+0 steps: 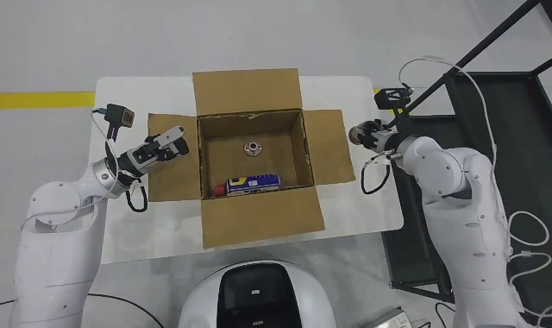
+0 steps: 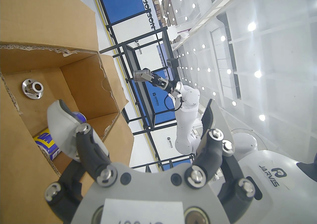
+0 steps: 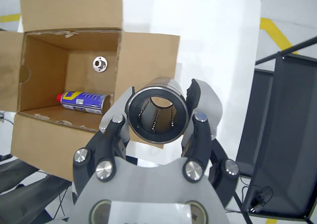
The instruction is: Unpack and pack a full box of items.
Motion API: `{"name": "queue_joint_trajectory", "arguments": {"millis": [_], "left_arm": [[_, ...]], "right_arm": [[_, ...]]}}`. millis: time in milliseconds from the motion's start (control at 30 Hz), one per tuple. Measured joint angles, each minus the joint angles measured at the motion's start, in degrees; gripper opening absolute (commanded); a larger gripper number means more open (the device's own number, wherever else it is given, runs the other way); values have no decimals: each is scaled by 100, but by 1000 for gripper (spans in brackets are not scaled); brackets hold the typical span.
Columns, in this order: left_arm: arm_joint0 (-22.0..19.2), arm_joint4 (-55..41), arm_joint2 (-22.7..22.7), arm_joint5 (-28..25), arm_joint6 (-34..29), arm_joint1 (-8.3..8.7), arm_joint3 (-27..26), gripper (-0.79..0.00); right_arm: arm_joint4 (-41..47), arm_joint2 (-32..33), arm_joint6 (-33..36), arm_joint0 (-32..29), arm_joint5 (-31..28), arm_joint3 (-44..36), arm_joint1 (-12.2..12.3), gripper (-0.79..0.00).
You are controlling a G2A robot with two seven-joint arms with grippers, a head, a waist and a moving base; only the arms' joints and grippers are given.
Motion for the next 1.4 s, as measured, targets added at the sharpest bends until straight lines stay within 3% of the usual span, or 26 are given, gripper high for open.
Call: {"name": "queue_joint_trajectory", "arguments": {"millis": [200, 400, 800, 1133, 1200, 1233, 1267, 1300, 1333, 1400], "left_arm": [[0, 0, 0, 0, 0, 0, 0, 0], [0, 0, 0, 0, 0, 0, 0, 0], [0, 0, 0, 0, 0, 0, 0, 0], [0, 0, 0, 0, 0, 0, 0, 0], [0, 0, 0, 0, 0, 0, 0, 0], [0, 0, 0, 0, 0, 0, 0, 0], [0, 0, 0, 0, 0, 0, 0, 0], [0, 0, 0, 0, 0, 0, 0, 0], [0, 0, 0, 0, 0, 0, 0, 0], [0, 0, 0, 0, 0, 0, 0, 0]], "right_arm": [[215, 152, -730, 30, 53, 1016, -9, -785], [-66, -128, -1310, 440, 75, 2302, -31, -785], [-95, -837, -1805, 1452, 6, 4382, -149, -785], [-62, -1232, -2200, 1937, -20, 5398, -256, -785], [-56, -1279, -2259, 2002, -14, 5536, -272, -711], [-53, -1297, -2280, 2027, -13, 5591, -278, -613], [-49, -1314, -2297, 2051, -16, 5645, -284, -449], [-35, -1334, -2309, 2084, -23, 5712, -291, -175], [-25, -1348, -2316, 2108, -30, 5757, -296, 0], [13, -1374, -2322, 2158, -50, 5839, -307, 0]]}}
